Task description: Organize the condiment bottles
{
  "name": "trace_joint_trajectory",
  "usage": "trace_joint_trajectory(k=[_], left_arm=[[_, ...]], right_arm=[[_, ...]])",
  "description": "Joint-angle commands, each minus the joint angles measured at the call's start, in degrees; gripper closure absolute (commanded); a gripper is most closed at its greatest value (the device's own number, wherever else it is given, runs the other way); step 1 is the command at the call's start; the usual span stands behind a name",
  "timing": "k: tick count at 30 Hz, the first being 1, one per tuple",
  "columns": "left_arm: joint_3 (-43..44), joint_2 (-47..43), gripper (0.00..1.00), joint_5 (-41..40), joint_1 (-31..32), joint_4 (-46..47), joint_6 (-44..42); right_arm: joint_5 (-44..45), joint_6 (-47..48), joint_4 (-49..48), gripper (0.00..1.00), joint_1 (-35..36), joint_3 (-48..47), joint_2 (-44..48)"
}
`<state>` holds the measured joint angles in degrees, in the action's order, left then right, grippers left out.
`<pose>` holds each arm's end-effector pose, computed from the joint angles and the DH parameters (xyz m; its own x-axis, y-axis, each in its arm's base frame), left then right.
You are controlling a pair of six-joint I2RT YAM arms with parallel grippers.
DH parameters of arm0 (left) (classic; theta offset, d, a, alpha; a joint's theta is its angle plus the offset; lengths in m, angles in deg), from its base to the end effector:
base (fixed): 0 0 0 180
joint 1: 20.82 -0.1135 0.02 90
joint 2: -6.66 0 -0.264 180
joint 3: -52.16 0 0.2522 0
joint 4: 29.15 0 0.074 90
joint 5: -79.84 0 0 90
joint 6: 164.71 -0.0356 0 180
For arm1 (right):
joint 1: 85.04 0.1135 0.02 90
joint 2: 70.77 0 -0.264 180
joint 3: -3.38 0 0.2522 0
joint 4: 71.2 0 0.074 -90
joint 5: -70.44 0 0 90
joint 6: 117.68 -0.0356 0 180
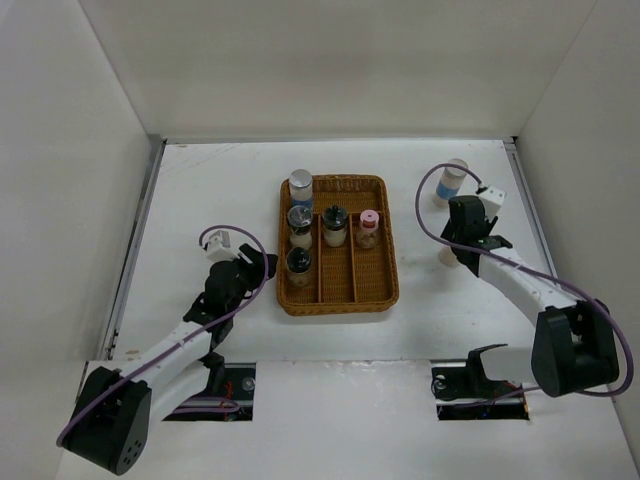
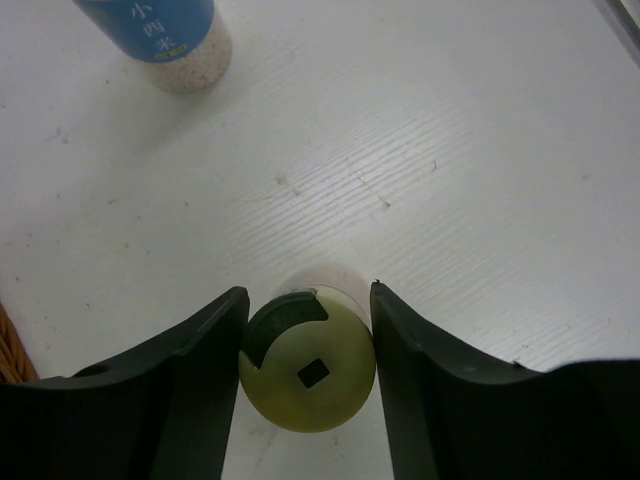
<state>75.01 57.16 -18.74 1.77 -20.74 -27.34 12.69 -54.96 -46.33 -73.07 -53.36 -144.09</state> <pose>0.1669 -0.0637 0.1642 -0.3898 -0.6258 -0.6756 -0.0547 0.7481 -0.6614 0.2622 0.0362 0.2255 -0.4766 0.2952 -0.8281 0.4887 0.8720 0.0296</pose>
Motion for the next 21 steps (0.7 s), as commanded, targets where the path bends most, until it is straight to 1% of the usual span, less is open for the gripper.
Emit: trace_joint_trajectory(k=[1, 3, 5, 9, 14, 18, 21], left_arm=[[0.06, 0.39, 0.46, 0.41, 0.3, 2.52, 0.17], [0.15, 0.39, 0.46, 0.41, 0.3, 2.52, 0.17], [0.32, 0.21, 0.46, 0.49, 0.3, 2.26, 0.17], [0.59, -0.58, 0.46, 0.49, 0.3, 1.91, 0.0], [0.76, -1.54, 0.46, 0.32, 0.22, 1.73, 0.44], [1.38, -1.72, 0.46, 0.49, -0.48, 1.29, 0.79], [1.73, -2.42, 0.46, 0.49, -0.75, 0.42, 0.88]], right_arm=[[-2.1, -1.89, -2.41, 0.47, -0.15, -0.08, -0.07], [-1.58, -1.89, -2.07, 0.57, -0.06, -0.26, 0.98], [-0.7, -1.37, -1.28, 0.62, 1.42, -0.79, 3.34], [3.25, 0.21, 3.2, 0.63, 8.36, -3.59, 9.93], [1.33, -0.48, 5.85, 0.63, 19.69, -6.32, 16.1], [-0.61, -3.29, 5.15, 0.63, 28.48, -7.81, 14.44], [-0.7, -3.65, 3.48, 0.63, 32.45, -8.61, 11.1]])
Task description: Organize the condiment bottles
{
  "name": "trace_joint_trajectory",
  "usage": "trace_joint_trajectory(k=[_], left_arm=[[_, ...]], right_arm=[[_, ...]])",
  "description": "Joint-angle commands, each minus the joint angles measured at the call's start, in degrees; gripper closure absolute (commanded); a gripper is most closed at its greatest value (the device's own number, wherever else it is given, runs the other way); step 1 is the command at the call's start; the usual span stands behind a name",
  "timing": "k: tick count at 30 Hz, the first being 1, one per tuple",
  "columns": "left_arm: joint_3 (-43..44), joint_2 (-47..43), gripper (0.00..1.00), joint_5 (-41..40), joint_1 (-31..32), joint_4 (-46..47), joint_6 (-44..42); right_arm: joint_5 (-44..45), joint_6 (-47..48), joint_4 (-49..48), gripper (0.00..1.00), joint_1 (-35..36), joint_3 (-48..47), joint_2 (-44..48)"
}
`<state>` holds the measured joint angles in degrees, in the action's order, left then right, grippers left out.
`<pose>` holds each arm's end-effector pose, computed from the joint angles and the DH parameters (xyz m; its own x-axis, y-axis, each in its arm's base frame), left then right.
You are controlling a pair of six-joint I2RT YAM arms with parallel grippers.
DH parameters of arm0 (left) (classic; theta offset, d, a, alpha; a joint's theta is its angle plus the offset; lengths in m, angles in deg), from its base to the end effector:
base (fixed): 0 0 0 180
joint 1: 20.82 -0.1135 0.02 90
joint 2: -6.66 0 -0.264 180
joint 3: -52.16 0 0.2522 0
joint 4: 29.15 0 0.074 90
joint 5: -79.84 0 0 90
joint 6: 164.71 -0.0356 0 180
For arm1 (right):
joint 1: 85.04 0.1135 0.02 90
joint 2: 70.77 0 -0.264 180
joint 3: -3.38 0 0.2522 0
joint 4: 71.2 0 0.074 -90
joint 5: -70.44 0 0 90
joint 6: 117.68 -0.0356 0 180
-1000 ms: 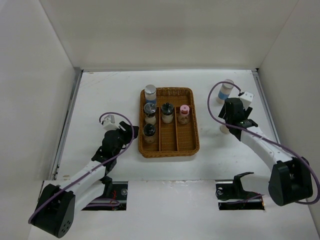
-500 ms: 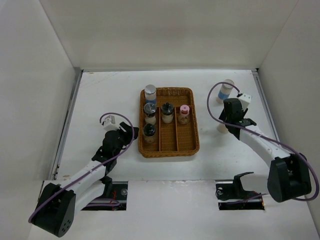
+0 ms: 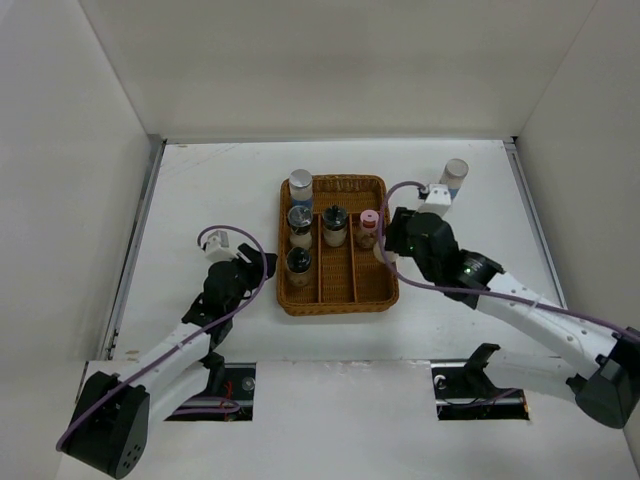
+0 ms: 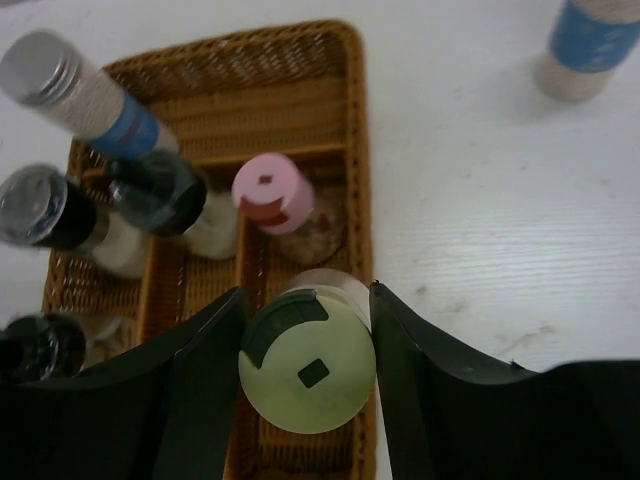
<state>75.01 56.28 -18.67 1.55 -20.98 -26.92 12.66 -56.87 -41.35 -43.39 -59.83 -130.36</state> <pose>0.1663 -0.0627 0.1662 -0.3809 -0.6354 -0.6717 -0.0527 0.7402 -0.6703 0.1856 0.1396 0.3111 -0.3882 0.2069 -0.8980 -0.0178 0.9726 0.2318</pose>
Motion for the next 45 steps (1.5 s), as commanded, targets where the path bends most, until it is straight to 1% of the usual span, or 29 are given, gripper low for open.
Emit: trace_joint_trajectory(k=[1, 8, 12, 16, 18, 21, 23, 25, 27, 28, 30, 33, 35, 38, 42, 45], left_arm=[[1.82, -2.07, 0.46, 0.25, -0.53, 0.22, 0.46], [2.17, -5.24, 0.46, -0.98, -1.85, -3.73, 0.37], [2.78, -5.68, 0.46, -1.24, -3.17, -5.41, 0.02], [3.22, -5.24, 0.46, -1.24, -4.13, -5.94, 0.37], [3.4, -4.89, 0.46, -1.24, -4.22, -6.11, 0.37], [3.75, -4.45, 0.46, -1.42, -4.22, -6.46, 0.37], [4.19, -4.28, 0.46, -1.42, -4.31, -6.9, 0.46], [4.89, -4.1, 0.46, -1.42, -4.4, -7.17, 0.2], [5.5, -3.92, 0.46, -1.42, -4.66, -7.34, -0.06], [5.77, -3.84, 0.46, -1.42, -4.92, -7.52, -0.15], [6.21, -3.84, 0.46, -1.07, -5.45, -7.87, -0.24], [6.48, -3.75, 0.46, -0.89, -5.63, -7.96, -0.07], [6.39, -3.4, 0.46, -0.72, -5.63, -7.78, 0.28], [6.21, -3.22, 0.46, -0.63, -5.19, -7.7, 0.64], [5.77, -3.57, 0.46, -0.63, -5.36, -7.96, 0.73], [6.03, -2.96, 0.46, -0.19, -5.63, -8.05, 0.73]], right_arm=[[-0.94, -1.75, -2.46, 0.63, 3.39, -2.23, -3.85], [-5.33, -1.48, -10.02, 0.63, 4.1, -1.0, -12.46], [-4.72, 1.06, -12.31, 0.6, 4.45, -1.17, -17.48], [-3.67, 2.64, -12.76, 0.48, 4.71, -1.53, -20.29], [-3.49, 2.91, -12.93, 0.44, 4.71, -1.53, -20.91], [-3.4, 3.0, -12.85, 0.31, 4.71, -1.35, -20.83], [-3.57, 3.26, -12.67, 0.22, 4.71, -1.44, -18.64], [-3.93, 3.96, -12.23, 0.18, 4.71, -1.53, -15.13], [-3.84, 4.75, -11.62, 0.16, 4.36, -1.7, -10.92], [-3.75, 5.1, -11.27, 0.15, 3.49, -1.79, -8.72], [-4.19, 5.81, -10.91, 0.15, -0.45, -2.14, -5.46], [-4.89, 6.43, -10.91, 0.15, -9.4, -3.63, -4.48], [-5.33, 6.95, -10.65, 0.13, -16.61, -5.99, -7.88], [-4.98, 10.37, -9.16, 0.06, -24.71, -11.96, -15.61], [-5.07, 12.93, -7.58, 0.0, -30.7, -19.17, -23.8], [-7.26, 13.28, -7.93, 0.0, -33.07, -23.22, -28.55]])
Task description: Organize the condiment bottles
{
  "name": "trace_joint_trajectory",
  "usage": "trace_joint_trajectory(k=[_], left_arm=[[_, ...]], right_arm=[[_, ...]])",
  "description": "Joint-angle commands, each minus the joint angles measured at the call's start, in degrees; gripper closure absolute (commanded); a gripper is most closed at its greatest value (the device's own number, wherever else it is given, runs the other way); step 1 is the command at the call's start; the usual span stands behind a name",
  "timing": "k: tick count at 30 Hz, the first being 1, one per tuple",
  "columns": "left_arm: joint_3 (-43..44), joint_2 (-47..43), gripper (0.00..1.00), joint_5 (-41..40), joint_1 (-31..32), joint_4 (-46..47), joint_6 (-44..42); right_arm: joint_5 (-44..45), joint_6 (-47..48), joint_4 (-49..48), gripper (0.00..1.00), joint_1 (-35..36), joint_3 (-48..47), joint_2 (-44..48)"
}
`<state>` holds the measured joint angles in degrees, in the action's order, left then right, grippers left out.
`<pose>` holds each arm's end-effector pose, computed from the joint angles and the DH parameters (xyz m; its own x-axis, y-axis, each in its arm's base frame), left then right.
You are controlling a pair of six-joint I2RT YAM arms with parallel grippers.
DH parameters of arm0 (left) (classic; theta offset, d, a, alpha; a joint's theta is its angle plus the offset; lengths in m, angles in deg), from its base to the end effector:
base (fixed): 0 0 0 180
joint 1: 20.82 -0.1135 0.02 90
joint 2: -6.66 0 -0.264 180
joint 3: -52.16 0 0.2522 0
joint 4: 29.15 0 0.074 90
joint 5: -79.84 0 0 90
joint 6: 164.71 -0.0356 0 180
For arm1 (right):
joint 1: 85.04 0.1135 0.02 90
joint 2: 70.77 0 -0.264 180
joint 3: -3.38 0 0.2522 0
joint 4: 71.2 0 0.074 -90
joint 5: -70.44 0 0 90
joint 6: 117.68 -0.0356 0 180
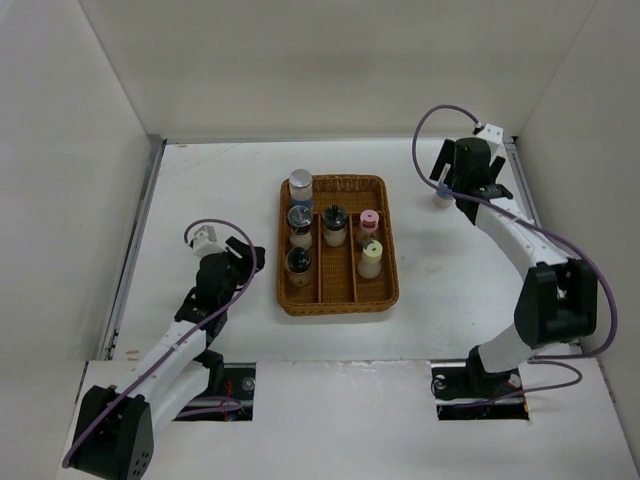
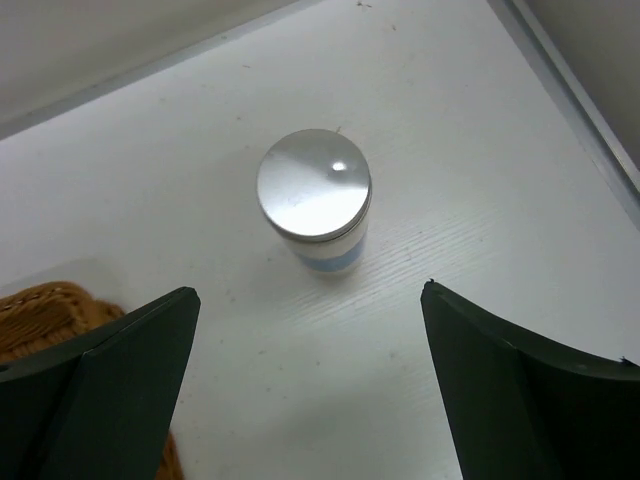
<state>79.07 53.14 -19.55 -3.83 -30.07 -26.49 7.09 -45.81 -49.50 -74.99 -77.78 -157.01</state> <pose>0.1720 -0.0465 0.1823 -0.3290 -0.6688 -0.6667 -0.1549 0.7347 -0.6605 0.3458 0.0451 0.3069 -0.3475 0.2209 -0.9113 0.3645 0.9272 0.0857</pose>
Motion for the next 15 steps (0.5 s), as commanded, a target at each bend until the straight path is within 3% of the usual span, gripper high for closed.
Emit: trace_joint_trajectory(k=[1, 15], left_arm=[[2.23, 0.63, 0.46, 0.77, -0.25, 1.05, 0.38], [4.17, 5.37, 0.46, 1.74, -1.57, 2.01, 0.29]], right_arm=[[-2.74, 2.4, 0.32, 0.0, -2.08, -6.51, -3.4], [-6.09, 3.63, 4.53, 0.01, -4.99, -20.31, -19.93]])
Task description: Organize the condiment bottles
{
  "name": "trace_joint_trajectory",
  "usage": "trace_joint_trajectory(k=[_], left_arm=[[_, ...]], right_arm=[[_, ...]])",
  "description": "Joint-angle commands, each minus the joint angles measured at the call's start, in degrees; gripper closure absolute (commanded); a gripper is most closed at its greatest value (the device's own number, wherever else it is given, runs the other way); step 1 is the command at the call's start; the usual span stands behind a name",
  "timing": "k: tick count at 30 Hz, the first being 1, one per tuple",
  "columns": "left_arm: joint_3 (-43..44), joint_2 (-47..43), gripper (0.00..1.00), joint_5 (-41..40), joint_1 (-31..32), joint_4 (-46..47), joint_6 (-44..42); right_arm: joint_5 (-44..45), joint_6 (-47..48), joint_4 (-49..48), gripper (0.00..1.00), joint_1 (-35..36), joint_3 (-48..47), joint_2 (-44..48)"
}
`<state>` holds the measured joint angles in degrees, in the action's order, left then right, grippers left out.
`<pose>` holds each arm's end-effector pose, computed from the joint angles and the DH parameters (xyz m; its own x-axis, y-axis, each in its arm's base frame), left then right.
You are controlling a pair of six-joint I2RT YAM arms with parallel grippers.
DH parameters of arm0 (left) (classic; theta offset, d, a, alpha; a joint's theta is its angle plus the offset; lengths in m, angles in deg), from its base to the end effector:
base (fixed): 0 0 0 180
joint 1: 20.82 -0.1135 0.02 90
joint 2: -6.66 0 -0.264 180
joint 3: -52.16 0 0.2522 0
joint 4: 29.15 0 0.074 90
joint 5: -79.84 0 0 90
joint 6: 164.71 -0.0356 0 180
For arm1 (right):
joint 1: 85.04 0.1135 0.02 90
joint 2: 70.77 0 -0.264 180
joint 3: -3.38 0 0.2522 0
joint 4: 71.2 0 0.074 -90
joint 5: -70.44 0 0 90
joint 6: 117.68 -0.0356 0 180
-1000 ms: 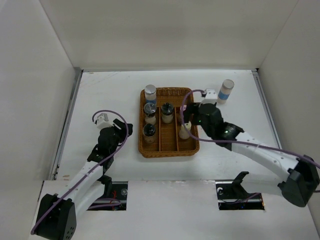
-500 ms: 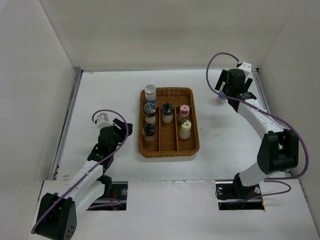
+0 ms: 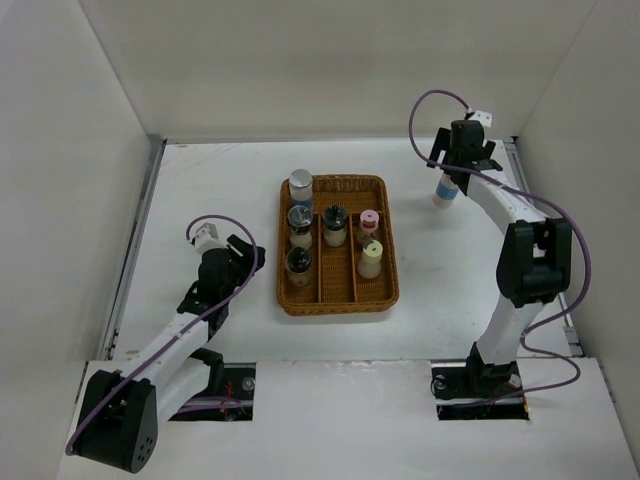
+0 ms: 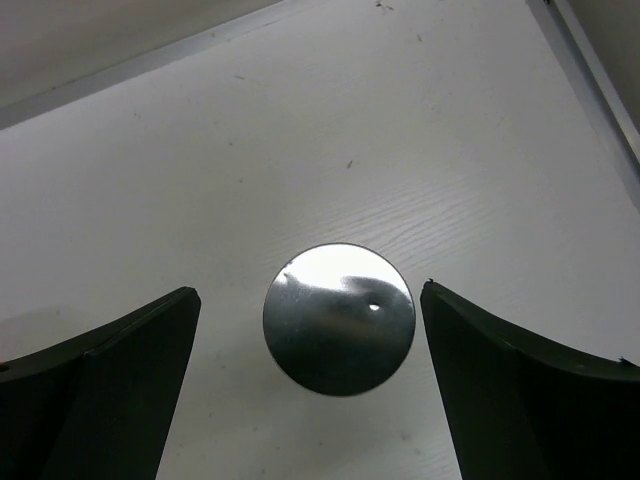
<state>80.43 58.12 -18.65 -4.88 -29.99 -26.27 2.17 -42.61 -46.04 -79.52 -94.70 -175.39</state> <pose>0.1813 -0.0463 0.1762 -0.3660 -0.6651 -0.6509 -0.1988 0.7392 -0.6435 0.4276 0.0281 0.2840 -0.4476 0.1972 -0.8722 0.3514 0.9357 0.0312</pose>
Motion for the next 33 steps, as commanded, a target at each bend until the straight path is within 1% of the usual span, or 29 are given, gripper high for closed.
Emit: trace_joint_trajectory(k=[1, 7, 8, 11, 14, 18, 23, 27, 33], left_arm=[[2.9, 0.57, 0.46, 0.84, -0.52, 1.93, 0.07], [2.9, 1.1, 0.46, 0.84, -0.79, 2.01, 0.16], [2.9, 1.18, 0.46, 0.84, -0.79, 2.1, 0.16], [2.9, 1.27, 0.46, 0.84, -0.79, 2.36, 0.16], [2.73, 0.92, 0.46, 0.84, -0.79, 2.36, 0.25], [2.37, 0.22, 0.46, 0.84, -0.79, 2.36, 0.42], [2.46, -0.13, 0.46, 0.93, -0.61, 2.28, 0.42], [2.9, 0.04, 0.46, 0.93, -0.17, 2.1, 0.42], [3.16, -2.5, 0.46, 0.58, -0.61, 0.87, 0.42]], right_arm=[[-1.17, 0.35, 1.43, 0.02, -0.55, -3.84, -2.16], [-1.08, 0.17, 2.66, 0.11, -0.99, -4.46, -4.01], [-1.0, 0.17, 2.84, 0.14, -1.08, -4.46, -4.01], [-0.47, -0.09, 2.05, 0.34, -1.17, -3.49, -2.44], [0.76, -0.18, -0.75, 0.46, -0.82, -1.74, 0.98], [2.43, 2.1, -3.31, 0.5, 2.07, -1.12, 6.52], [2.08, 4.48, -3.31, 0.5, 8.22, -2.96, 10.66], [1.12, 5.88, -3.4, 0.5, 13.84, -5.85, 10.23], [-0.73, 5.88, -3.49, 0.5, 19.48, -11.22, 5.22]])
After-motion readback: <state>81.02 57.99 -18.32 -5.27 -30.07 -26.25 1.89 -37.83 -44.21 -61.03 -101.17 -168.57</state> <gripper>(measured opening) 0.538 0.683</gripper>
